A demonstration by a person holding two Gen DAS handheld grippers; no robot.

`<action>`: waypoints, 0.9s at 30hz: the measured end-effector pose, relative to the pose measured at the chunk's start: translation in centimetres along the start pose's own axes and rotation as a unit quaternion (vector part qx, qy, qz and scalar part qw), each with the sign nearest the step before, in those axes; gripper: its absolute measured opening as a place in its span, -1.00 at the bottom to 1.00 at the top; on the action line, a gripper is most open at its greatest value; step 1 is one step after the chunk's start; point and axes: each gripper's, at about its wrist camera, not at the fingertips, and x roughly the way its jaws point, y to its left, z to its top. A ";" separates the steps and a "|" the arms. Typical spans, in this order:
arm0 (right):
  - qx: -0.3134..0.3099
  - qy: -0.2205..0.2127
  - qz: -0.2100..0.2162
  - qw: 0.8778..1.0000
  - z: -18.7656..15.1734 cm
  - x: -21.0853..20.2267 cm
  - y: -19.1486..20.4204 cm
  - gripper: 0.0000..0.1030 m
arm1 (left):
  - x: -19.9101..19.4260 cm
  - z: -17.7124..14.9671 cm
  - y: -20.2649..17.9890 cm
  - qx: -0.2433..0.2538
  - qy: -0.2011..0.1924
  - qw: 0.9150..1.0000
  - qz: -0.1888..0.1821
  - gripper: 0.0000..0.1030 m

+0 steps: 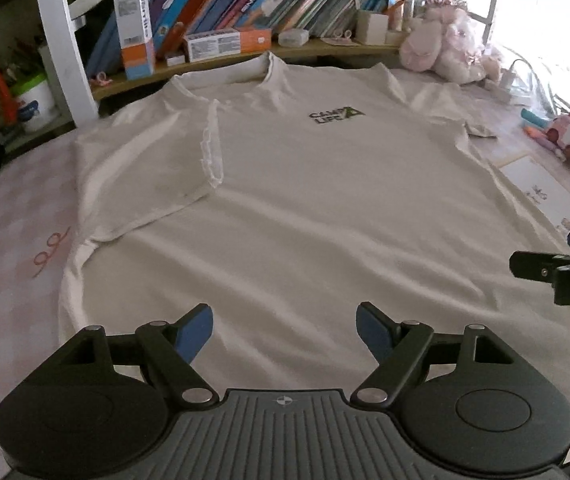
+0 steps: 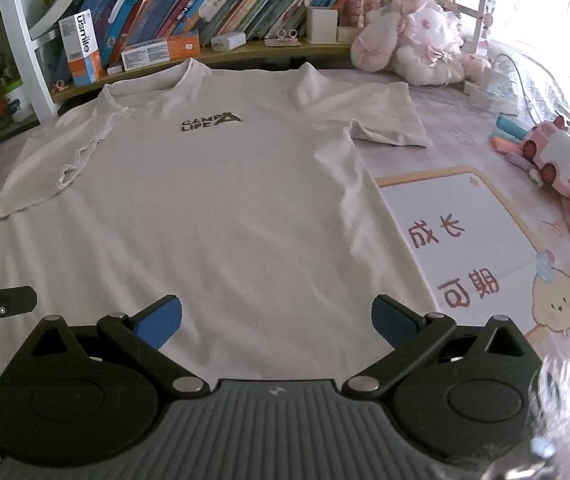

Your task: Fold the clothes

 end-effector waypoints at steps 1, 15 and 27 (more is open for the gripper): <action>-0.001 0.001 -0.001 1.000 -0.1 -0.1 0.0 0.99 | -0.1 0.0 -0.1 0.003 -0.002 1.000 0.000 0.57; -0.031 0.005 0.019 0.999 0.3 0.4 -1.4 0.99 | -0.4 0.3 -1.6 -0.023 -0.008 1.000 0.013 0.57; -0.064 0.002 0.089 0.994 4.0 3.4 -6.9 0.99 | 0.5 2.5 -7.1 -0.063 -0.017 0.995 0.080 0.57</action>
